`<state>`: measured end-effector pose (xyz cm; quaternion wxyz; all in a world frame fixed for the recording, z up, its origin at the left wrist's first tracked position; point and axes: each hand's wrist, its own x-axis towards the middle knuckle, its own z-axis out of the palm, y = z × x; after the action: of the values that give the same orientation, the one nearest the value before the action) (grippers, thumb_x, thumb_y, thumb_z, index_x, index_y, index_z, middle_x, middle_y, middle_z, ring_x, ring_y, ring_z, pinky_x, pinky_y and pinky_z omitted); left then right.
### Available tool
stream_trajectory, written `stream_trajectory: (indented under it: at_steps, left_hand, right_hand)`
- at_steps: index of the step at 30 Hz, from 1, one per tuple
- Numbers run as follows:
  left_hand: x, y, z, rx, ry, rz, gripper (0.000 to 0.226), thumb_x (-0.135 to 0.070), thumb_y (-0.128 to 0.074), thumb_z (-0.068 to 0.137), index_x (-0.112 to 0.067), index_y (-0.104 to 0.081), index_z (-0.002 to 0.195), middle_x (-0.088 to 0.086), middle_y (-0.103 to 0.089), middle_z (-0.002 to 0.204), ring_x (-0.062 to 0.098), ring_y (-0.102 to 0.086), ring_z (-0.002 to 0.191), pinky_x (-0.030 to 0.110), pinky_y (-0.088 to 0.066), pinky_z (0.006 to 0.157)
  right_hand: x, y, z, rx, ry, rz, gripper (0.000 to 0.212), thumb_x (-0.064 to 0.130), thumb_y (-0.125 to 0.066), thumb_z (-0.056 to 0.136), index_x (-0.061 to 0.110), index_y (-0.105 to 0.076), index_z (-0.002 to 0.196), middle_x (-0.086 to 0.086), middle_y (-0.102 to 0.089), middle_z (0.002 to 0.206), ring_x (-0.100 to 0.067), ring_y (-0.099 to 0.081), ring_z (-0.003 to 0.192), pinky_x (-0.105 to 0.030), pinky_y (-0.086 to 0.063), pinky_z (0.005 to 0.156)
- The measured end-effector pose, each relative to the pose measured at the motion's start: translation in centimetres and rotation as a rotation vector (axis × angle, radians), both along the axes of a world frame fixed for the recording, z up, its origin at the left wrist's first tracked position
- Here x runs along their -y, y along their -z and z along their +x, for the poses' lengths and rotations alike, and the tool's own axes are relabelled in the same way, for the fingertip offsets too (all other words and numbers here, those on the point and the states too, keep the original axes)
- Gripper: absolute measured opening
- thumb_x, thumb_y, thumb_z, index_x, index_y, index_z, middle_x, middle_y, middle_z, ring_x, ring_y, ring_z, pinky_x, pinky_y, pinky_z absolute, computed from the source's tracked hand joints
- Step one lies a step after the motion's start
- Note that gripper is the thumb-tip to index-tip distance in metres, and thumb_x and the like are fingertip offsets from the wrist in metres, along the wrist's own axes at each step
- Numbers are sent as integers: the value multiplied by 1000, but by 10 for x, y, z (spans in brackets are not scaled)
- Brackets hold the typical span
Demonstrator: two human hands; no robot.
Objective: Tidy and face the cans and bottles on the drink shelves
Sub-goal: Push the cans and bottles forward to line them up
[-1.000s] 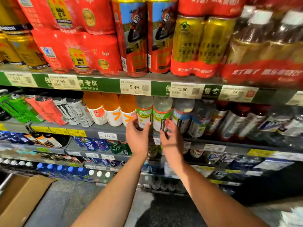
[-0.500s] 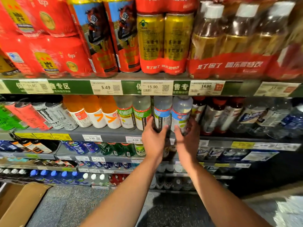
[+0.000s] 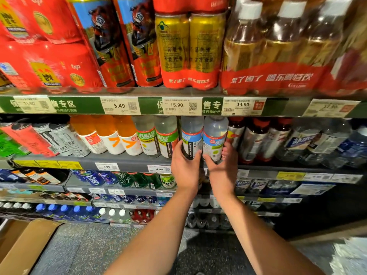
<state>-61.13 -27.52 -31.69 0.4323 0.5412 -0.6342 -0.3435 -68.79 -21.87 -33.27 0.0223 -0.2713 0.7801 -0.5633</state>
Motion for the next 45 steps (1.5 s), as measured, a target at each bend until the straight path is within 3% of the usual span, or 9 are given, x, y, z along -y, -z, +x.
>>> stream_trajectory:
  at_steps: [7,13,17,24,28,32,37,41,45]
  left_hand:
    - [-4,6,-4,-51,-65,-28,66,-38,-82,73,-18,-56,131,0,-65,119,20,-60,112,44,-49,97]
    - [-17,3,-2,-172,-125,-74,55,-26,-88,68,-23,-57,113,-11,-56,98,16,-57,92,46,-51,85]
    - [-12,1,-1,-170,-127,-83,57,-25,-89,67,-22,-54,112,-9,-55,101,19,-57,96,49,-50,87]
    - [-8,-3,6,-120,-69,-51,62,-29,-91,64,-20,-51,110,-6,-51,99,20,-55,91,48,-50,86]
    - [-11,-6,18,-123,-13,-27,53,-31,-90,66,-21,-48,97,-4,-52,90,21,-53,82,48,-49,81]
    - [-30,1,28,-158,146,-39,41,-16,-84,75,-24,-46,89,-4,-51,87,22,-52,82,47,-49,79]
    - [-53,1,15,-188,336,-21,29,-14,-79,79,-30,-56,88,-4,-59,86,21,-61,81,40,-53,73]
    - [-71,-11,-7,-214,461,23,31,-13,-82,79,-24,-64,102,-2,-70,95,9,-67,87,23,-53,78]
    - [-73,-9,-45,-116,484,15,37,-30,-80,79,-22,-65,112,-2,-68,102,16,-67,93,36,-58,81]
  right_hand:
    - [-1,-4,-3,-1,9,-10,69,26,-86,72,9,-54,131,-5,-61,117,-21,-65,103,-41,-56,87]
    - [1,-1,0,-25,-28,7,67,52,-72,73,18,-51,127,-1,-61,115,-21,-66,103,-42,-57,83]
    - [4,-1,3,-27,-32,-33,62,50,-75,74,20,-50,122,-3,-61,113,-23,-65,103,-43,-56,85]
    - [3,-7,8,-11,-46,9,74,56,-74,75,16,-48,132,-4,-59,125,-23,-63,113,-44,-55,91]
    - [-18,-20,10,27,-67,65,53,32,-81,80,15,-57,123,-2,-59,119,-19,-60,108,-43,-53,89]
    - [-56,-21,10,-5,75,87,41,26,-72,90,11,-56,125,-6,-57,122,-19,-58,108,-33,-49,89]
    - [-81,-24,-17,-5,221,41,25,22,-65,96,12,-57,116,-4,-59,108,-17,-61,90,-30,-51,76]
    - [-94,-25,-45,-12,283,10,20,28,-65,95,20,-53,110,-9,-62,100,-22,-63,85,-46,-55,73]
    - [-101,-33,-73,-43,267,12,15,25,-64,96,29,-49,97,-8,-62,93,-27,-62,85,-52,-53,73]
